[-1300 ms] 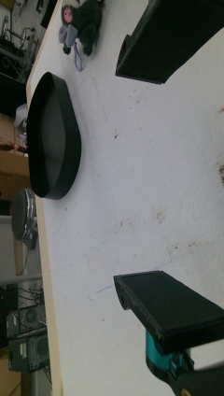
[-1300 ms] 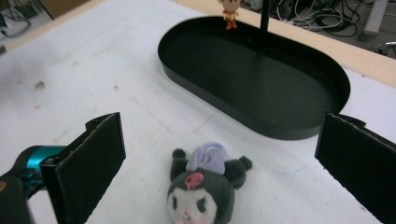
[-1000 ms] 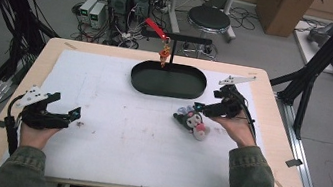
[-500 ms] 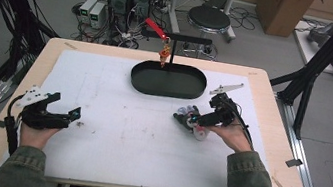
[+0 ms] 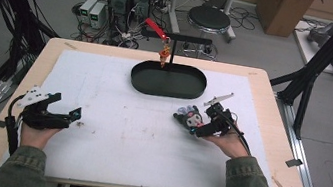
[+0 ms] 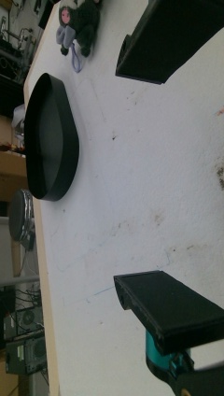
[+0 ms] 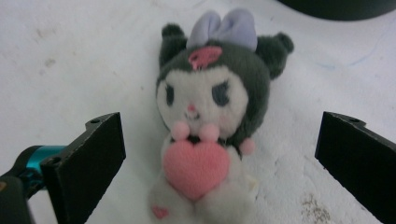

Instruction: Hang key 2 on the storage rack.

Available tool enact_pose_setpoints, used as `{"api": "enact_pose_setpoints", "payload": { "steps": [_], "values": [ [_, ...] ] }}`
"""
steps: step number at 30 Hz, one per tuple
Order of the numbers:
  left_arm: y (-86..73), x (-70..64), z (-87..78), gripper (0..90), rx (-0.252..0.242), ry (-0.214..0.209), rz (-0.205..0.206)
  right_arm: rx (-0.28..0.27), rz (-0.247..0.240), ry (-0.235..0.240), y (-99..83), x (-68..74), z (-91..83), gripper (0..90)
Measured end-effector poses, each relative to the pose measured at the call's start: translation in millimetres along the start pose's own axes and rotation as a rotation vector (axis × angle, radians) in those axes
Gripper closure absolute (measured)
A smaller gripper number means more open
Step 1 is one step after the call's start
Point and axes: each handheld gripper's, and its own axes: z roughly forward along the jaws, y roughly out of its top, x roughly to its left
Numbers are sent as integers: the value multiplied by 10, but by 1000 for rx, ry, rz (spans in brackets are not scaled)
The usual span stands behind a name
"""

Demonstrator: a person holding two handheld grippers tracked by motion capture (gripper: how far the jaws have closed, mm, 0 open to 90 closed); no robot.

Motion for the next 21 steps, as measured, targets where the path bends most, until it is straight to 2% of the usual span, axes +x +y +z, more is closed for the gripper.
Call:
{"api": "enact_pose_setpoints", "payload": {
  "steps": [2,5,7,8,9,10,12,13,14,15,18,19,21],
  "values": [
    [0,0,1,32,-2,0,-2,31,-27,-35,-20,27,23,7],
    [1,4,1,31,-2,-1,-1,77,-42,-78,-29,77,54,8],
    [0,3,1,32,-3,-2,-3,86,-51,-84,-31,83,70,9],
    [0,4,0,32,-3,-1,0,112,-55,-93,-33,114,89,52],
    [0,4,0,32,-3,-1,0,112,-55,-93,-33,114,89,52],
    [0,3,1,31,-3,-2,-1,134,-67,-113,-36,146,114,101],
    [0,4,1,31,-5,-2,-4,146,-81,-106,-37,162,122,253],
    [0,4,1,31,-5,-2,-4,146,-81,-106,-37,162,122,253],
    [0,4,0,32,-4,-2,-1,146,-95,-85,-38,171,122,389],
    [1,2,-1,32,-3,-1,-2,146,-95,-85,-38,171,122,389],
    [1,1,-1,32,-4,0,-3,133,-110,-104,-37,188,93,467],
    [1,2,0,31,-4,-2,-3,124,-92,-84,-41,175,66,479],
    [1,0,3,32,-5,-3,-5,122,-90,-77,-42,164,52,483]
  ]
}}
